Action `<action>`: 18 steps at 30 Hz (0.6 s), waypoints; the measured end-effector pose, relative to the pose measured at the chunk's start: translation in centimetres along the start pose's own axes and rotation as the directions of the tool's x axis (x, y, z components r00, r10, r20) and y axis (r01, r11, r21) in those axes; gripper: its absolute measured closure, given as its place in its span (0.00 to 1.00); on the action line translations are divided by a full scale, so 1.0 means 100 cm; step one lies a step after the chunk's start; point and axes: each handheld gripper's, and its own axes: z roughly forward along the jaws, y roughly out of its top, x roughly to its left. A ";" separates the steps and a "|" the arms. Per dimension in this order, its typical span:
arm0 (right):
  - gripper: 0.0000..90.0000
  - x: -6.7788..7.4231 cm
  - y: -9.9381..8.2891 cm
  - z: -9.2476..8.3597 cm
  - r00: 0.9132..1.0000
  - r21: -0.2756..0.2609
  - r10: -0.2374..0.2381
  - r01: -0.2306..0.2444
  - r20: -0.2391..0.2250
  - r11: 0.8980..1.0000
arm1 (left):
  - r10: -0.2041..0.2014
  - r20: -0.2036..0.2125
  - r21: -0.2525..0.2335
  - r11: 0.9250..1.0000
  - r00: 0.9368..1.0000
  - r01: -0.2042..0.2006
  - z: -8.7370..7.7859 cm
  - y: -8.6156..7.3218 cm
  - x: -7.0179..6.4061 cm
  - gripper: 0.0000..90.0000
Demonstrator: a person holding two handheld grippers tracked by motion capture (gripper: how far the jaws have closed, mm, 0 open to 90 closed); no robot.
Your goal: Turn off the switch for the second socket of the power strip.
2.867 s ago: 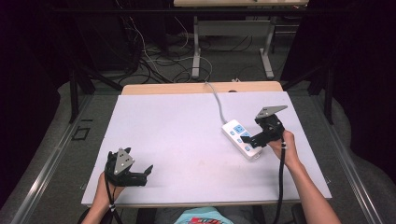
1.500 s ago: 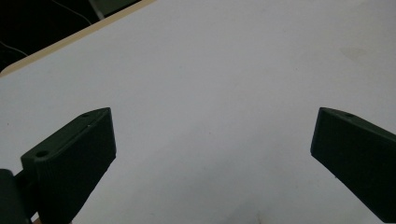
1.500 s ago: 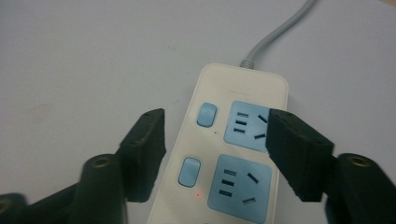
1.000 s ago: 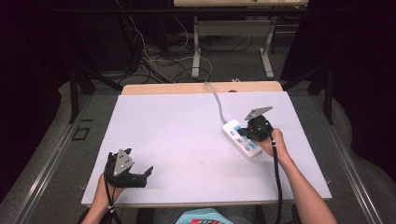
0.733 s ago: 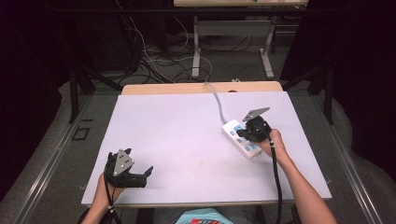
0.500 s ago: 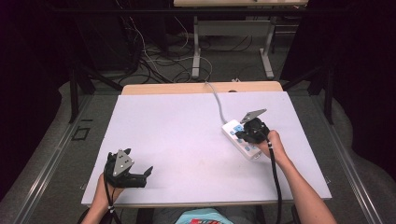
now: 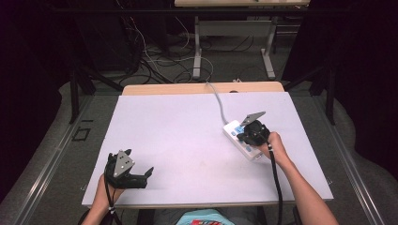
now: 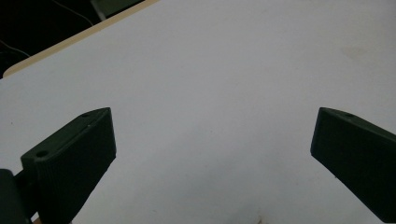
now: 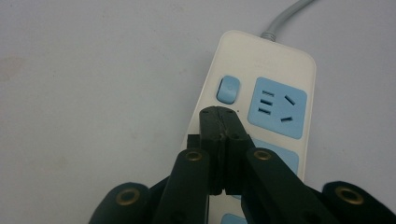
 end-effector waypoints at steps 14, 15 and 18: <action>1.00 0.002 -0.001 0.001 0.999 0.013 -0.031 0.030 0.045 0.999 | 0.002 0.001 0.004 1.000 1.000 -0.002 -0.001 0.000 0.000 0.00; 1.00 0.002 -0.001 0.001 0.998 0.015 -0.028 0.027 0.048 1.000 | 0.003 0.001 0.004 1.000 1.000 -0.003 0.000 0.000 0.000 0.00; 1.00 0.001 -0.001 0.001 0.998 0.003 -0.036 0.036 0.044 0.999 | 0.000 0.001 0.002 1.000 1.000 0.000 0.000 0.000 -0.001 0.00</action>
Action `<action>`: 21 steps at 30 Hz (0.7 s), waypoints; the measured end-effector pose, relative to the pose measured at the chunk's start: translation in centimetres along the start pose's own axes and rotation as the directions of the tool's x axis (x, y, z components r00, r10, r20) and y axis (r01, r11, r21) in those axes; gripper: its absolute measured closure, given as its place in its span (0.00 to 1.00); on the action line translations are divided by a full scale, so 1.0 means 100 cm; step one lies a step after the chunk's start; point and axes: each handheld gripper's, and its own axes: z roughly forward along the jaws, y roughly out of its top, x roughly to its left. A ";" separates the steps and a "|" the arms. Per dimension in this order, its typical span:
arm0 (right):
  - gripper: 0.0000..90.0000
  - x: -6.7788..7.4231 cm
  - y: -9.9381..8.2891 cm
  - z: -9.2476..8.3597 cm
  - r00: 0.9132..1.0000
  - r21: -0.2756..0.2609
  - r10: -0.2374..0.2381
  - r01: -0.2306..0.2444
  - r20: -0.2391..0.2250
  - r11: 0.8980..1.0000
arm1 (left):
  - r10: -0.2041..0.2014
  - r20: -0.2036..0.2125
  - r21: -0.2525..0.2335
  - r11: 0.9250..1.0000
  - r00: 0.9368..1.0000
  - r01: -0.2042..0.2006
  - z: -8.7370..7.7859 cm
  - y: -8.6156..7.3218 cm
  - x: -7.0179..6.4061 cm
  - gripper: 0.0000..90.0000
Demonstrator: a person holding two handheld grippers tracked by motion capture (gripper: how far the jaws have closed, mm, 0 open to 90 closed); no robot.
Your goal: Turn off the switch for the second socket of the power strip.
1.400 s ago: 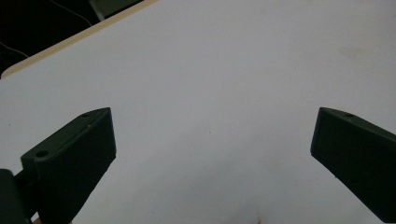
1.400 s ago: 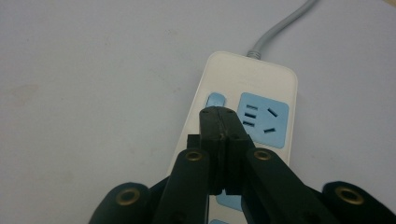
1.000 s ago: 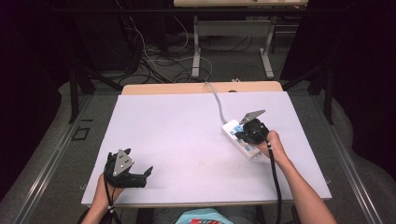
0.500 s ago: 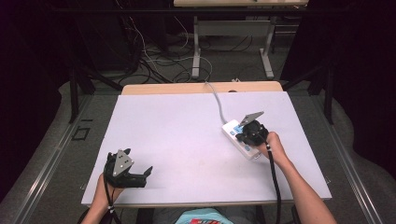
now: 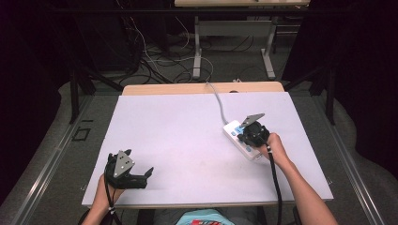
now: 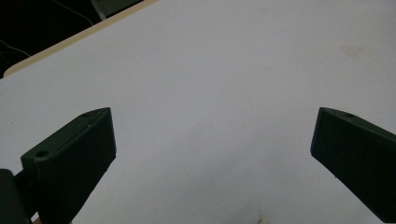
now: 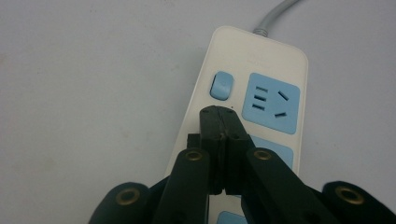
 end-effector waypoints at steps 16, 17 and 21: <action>1.00 0.006 0.003 -0.002 1.000 0.034 -0.007 0.006 0.006 0.999 | 0.015 -0.007 0.004 1.000 1.000 -0.014 -0.001 0.000 0.001 0.00; 1.00 0.006 0.002 -0.001 1.000 0.023 -0.004 0.004 0.011 1.000 | 0.014 -0.006 0.005 1.000 1.000 -0.014 -0.001 0.000 0.001 0.00; 1.00 0.006 0.001 -0.001 1.000 0.018 0.009 -0.009 0.017 1.000 | 0.016 -0.009 0.001 1.000 1.000 -0.016 0.000 0.000 0.000 0.00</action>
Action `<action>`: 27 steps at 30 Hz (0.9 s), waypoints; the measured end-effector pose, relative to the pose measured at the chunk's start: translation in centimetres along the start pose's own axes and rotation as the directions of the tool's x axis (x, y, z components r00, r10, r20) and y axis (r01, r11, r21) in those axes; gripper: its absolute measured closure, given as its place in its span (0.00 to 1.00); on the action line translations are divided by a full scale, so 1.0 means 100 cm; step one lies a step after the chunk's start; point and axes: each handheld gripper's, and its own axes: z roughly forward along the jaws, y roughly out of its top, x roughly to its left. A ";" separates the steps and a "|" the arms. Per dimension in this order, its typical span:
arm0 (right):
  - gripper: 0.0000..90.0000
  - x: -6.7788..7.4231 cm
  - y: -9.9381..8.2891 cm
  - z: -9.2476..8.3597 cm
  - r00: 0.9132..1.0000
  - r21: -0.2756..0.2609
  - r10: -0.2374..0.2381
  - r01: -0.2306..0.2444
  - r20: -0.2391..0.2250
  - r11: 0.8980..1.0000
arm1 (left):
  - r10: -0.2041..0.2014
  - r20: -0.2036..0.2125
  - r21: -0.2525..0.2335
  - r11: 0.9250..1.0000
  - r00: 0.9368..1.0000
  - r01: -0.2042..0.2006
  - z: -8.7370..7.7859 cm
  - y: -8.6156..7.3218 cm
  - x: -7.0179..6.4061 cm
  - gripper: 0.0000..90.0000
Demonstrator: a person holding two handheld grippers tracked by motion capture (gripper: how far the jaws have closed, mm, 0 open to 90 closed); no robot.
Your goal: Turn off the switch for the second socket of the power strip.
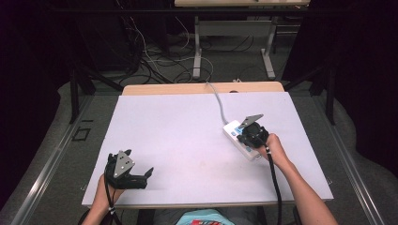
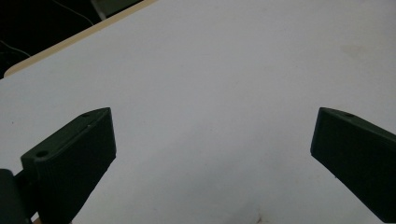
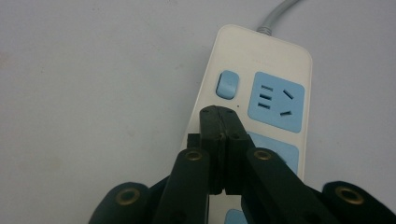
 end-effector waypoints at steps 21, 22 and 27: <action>1.00 -0.001 0.000 0.000 1.000 0.002 0.021 -0.021 -0.010 1.000 | -0.006 0.005 0.003 1.000 1.000 0.006 0.000 0.000 -0.001 0.00; 1.00 -0.001 0.000 0.000 1.000 0.001 0.022 -0.022 -0.010 1.000 | -0.006 0.005 0.003 1.000 1.000 0.006 0.000 0.000 -0.001 0.00; 1.00 0.000 -0.001 0.000 0.998 -0.001 0.056 -0.056 -0.013 0.998 | -0.002 0.004 0.003 1.000 1.000 0.002 0.000 0.000 -0.001 0.00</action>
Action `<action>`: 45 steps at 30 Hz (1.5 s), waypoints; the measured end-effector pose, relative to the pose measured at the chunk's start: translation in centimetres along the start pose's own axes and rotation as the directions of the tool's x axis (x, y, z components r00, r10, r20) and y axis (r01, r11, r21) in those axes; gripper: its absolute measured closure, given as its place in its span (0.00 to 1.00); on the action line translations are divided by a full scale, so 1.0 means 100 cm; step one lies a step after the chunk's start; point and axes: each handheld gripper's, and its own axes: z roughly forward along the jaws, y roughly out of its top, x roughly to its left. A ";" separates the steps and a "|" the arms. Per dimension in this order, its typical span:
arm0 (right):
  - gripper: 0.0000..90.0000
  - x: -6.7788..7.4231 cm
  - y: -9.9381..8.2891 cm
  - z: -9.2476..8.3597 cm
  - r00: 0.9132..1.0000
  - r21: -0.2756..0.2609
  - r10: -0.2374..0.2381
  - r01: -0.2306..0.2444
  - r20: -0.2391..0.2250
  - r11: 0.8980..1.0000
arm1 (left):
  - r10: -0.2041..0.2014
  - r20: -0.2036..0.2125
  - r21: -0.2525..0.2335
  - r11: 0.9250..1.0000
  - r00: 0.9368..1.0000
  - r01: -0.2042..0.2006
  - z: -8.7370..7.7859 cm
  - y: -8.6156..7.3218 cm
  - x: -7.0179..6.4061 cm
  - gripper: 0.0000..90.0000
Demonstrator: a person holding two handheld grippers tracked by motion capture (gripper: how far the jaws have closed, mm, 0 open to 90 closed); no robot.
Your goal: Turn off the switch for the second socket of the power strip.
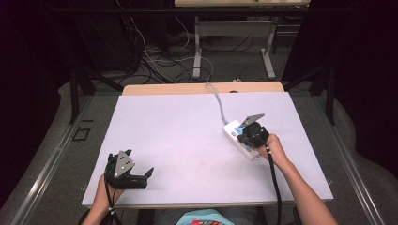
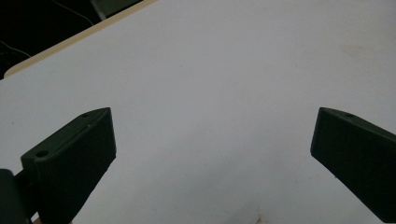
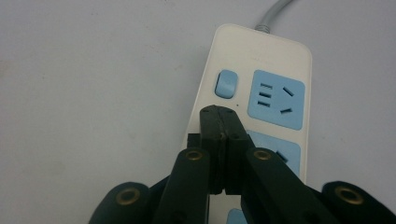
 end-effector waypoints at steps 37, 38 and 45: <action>1.00 -0.002 -0.001 0.000 1.000 0.011 0.014 -0.013 -0.008 1.000 | 0.003 0.004 0.008 1.000 1.000 -0.003 0.000 0.001 -0.002 0.00; 1.00 -0.002 -0.001 0.000 1.000 0.012 0.019 -0.019 -0.012 1.000 | 0.003 0.003 0.009 1.000 1.000 -0.003 0.000 0.001 -0.002 0.00; 1.00 -0.002 -0.001 0.001 1.000 0.001 0.027 -0.027 -0.006 1.000 | 0.006 0.004 0.011 1.000 1.000 -0.006 0.000 0.001 -0.002 0.00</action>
